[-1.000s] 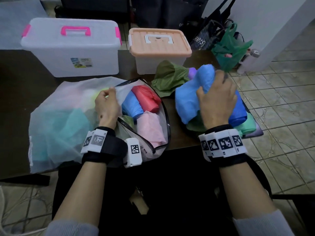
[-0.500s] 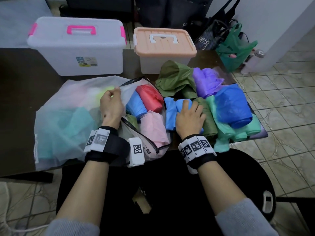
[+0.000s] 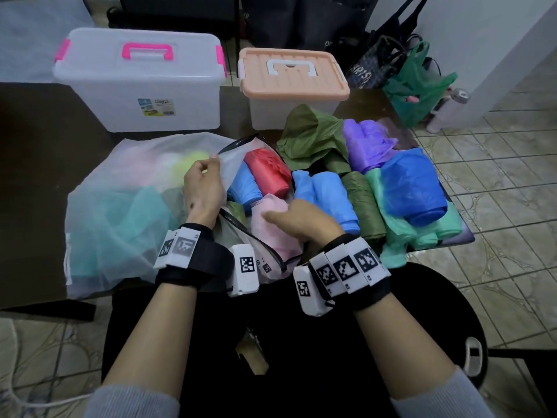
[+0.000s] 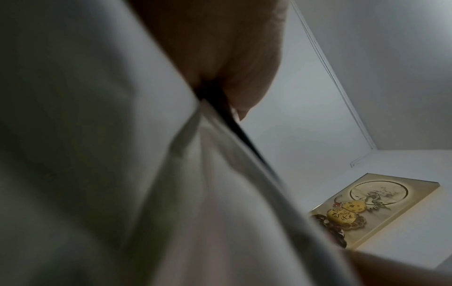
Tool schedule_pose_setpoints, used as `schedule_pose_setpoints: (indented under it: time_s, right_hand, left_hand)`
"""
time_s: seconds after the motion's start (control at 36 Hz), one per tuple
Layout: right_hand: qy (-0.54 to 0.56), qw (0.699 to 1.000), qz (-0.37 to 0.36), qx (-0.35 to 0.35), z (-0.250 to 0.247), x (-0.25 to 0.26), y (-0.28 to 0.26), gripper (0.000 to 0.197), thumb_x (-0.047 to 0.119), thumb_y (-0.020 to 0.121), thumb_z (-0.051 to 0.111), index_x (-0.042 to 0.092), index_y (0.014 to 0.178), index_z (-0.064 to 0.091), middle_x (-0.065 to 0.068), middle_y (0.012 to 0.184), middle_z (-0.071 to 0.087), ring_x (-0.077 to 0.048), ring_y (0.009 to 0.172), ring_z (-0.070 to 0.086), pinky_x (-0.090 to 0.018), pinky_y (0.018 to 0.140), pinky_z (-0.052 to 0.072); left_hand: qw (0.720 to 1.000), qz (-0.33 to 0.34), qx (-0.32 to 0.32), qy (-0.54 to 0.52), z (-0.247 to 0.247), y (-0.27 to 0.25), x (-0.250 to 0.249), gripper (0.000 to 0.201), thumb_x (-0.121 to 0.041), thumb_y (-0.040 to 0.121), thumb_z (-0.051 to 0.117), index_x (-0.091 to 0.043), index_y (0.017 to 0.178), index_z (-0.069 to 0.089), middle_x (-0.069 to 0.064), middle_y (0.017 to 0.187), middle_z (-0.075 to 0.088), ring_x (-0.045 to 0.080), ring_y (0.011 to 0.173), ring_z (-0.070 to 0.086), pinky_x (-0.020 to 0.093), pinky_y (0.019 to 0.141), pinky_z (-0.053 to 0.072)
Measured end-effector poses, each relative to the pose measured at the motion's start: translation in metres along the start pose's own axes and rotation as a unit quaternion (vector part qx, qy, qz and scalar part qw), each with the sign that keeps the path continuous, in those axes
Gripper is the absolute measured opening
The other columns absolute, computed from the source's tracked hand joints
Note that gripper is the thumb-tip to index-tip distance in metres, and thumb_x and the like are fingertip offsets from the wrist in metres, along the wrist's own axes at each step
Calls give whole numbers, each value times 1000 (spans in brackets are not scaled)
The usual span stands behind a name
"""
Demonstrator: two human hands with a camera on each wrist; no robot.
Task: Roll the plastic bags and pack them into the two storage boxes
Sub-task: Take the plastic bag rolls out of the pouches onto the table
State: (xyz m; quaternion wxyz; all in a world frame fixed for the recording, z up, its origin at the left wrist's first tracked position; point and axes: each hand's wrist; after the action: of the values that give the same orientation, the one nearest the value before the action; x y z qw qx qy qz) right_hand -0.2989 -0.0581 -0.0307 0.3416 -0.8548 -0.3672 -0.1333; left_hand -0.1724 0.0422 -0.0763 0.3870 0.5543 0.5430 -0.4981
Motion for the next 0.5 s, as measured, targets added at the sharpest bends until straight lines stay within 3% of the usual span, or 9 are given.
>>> schedule_pose_setpoints:
  time_s: [0.06, 0.14, 0.28, 0.36, 0.39, 0.44, 0.5]
  right_hand:
    - [-22, 999, -15, 46, 5, 4, 1, 55, 41, 95, 47, 5, 135, 41, -14, 135, 50, -28, 121, 50, -26, 86, 38]
    - [-33, 999, -24, 34, 15, 7, 5, 59, 39, 90, 56, 3, 134, 42, -15, 135, 50, -29, 120, 50, -27, 89, 39]
    - [67, 998, -12, 8, 17, 1, 13, 51, 31, 85, 60, 1, 125, 50, -12, 119, 57, -26, 106, 56, -25, 75, 40]
    - [165, 986, 3, -20, 5, -6, 15, 40, 28, 88, 57, -1, 114, 56, -5, 92, 58, -16, 77, 56, -24, 60, 41]
    - [178, 983, 2, -36, -1, -9, 15, 36, 25, 88, 56, -3, 112, 58, -5, 89, 57, -15, 75, 55, -23, 57, 40]
    - [162, 986, -4, -45, -11, -12, 17, 36, 20, 89, 55, -7, 112, 57, -10, 94, 56, -20, 83, 54, -23, 57, 39]
    - [117, 993, -5, -16, -14, -10, 15, 43, 24, 90, 56, -7, 119, 54, -11, 100, 56, -23, 89, 55, -22, 57, 38]
  left_hand:
    - [1000, 2, -3, 1, 1, -1, 1, 33, -45, 93, 44, -24, 69, 51, 2, 59, 50, 28, 68, 53, 43, 73, 48]
    - [1000, 3, -2, -7, 2, -1, 1, 32, -42, 95, 45, -21, 71, 51, 0, 60, 49, 27, 71, 52, 37, 69, 42]
    - [1000, 5, 9, -6, 2, -1, 2, 31, -39, 96, 45, -22, 71, 50, 0, 61, 47, 24, 66, 50, 31, 66, 39]
    - [1000, 4, 10, -11, 1, 0, 3, 30, -39, 95, 45, -24, 70, 51, 2, 63, 49, 26, 71, 51, 36, 68, 40]
    - [1000, 3, 10, -12, 1, 0, 3, 29, -39, 95, 45, -23, 71, 52, 5, 65, 50, 26, 72, 51, 38, 69, 41]
    - [1000, 5, 9, -10, 2, 0, 3, 29, -40, 95, 45, -21, 75, 53, 7, 71, 53, 26, 74, 52, 38, 71, 44]
    - [1000, 4, 7, -7, 3, 0, 3, 31, -40, 95, 45, -21, 72, 52, 4, 66, 51, 25, 73, 51, 37, 70, 43]
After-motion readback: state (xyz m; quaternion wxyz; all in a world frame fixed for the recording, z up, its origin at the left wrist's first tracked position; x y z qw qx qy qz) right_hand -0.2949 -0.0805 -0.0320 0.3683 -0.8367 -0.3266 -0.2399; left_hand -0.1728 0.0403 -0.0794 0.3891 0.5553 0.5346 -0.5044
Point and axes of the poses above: each hand's wrist, its own y-axis towards the middle knuckle, its own z-axis out of the palm, x = y × z
